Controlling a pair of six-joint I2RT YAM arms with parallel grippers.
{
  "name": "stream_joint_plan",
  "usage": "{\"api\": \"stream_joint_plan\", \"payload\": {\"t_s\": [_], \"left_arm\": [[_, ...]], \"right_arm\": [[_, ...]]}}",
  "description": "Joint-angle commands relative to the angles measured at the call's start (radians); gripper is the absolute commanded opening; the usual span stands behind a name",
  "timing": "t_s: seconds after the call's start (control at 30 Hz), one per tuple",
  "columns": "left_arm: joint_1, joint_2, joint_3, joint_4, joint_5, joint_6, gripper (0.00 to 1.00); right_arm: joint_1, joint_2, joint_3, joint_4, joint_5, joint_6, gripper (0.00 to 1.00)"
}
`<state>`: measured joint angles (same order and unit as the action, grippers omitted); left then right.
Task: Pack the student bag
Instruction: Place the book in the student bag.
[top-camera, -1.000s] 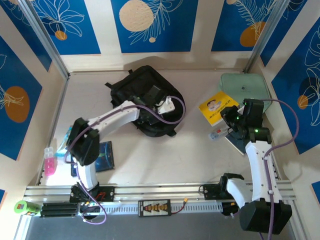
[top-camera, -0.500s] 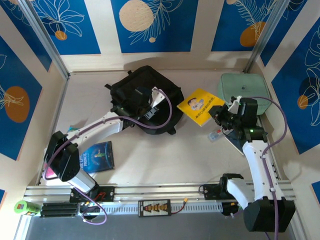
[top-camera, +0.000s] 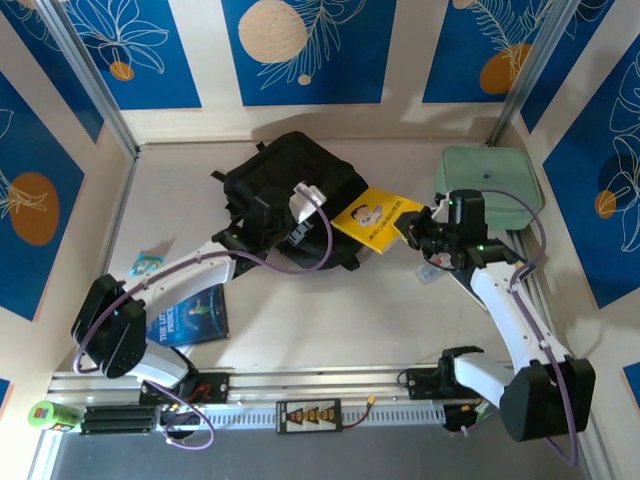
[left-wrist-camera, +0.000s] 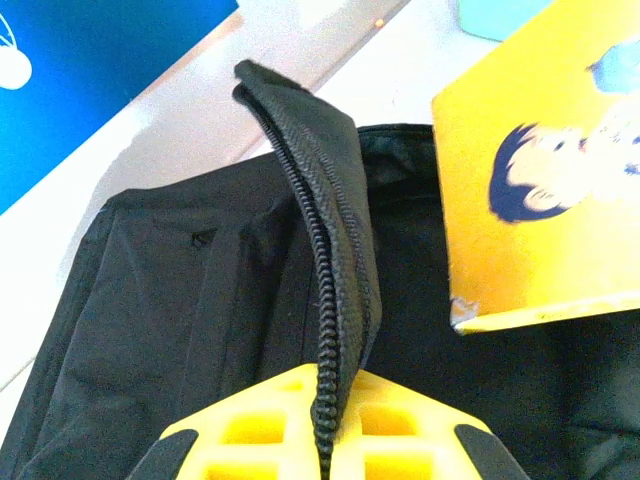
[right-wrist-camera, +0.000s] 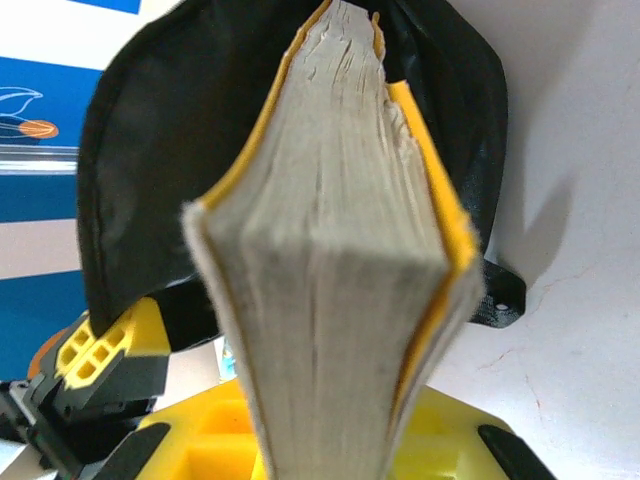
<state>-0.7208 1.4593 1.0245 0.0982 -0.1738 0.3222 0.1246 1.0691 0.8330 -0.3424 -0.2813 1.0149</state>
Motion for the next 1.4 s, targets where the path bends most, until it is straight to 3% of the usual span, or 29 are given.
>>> {"api": "stream_joint_plan", "payload": {"t_s": [0.0, 0.2, 0.37, 0.53, 0.77, 1.03, 1.17, 1.37], "left_arm": [[0.007, -0.055, 0.000, 0.117, 0.086, 0.019, 0.00], [0.008, -0.077, -0.014, 0.139, 0.122, 0.023, 0.00], [0.010, -0.086, -0.012, 0.172, 0.116, 0.000, 0.00], [0.010, -0.095, 0.001, 0.183, 0.143, -0.024, 0.00], [0.011, -0.092, -0.009, 0.220, 0.182, -0.064, 0.00], [0.017, -0.094, -0.025, 0.236, 0.186, -0.090, 0.00], [0.023, -0.083, -0.017, 0.223, 0.168, -0.105, 0.00], [0.037, -0.045, 0.000, 0.192, 0.171, -0.124, 0.00]], "right_arm": [[0.039, 0.057, 0.007, 0.161, -0.069, 0.074, 0.07], [0.116, 0.243, 0.114, 0.288, -0.107, 0.135, 0.07], [0.164, 0.344, 0.096, 0.582, -0.119, 0.226, 0.08], [0.198, 0.423, 0.109, 0.702, -0.080, 0.270, 0.08], [0.271, 0.549, 0.176, 0.647, 0.131, 0.216, 0.08], [0.292, 0.715, 0.228, 0.732, 0.182, 0.267, 0.08], [0.311, 0.770, 0.203, 0.855, 0.280, 0.302, 0.08], [0.316, 0.908, 0.306, 0.807, 0.289, 0.348, 0.13]]}}
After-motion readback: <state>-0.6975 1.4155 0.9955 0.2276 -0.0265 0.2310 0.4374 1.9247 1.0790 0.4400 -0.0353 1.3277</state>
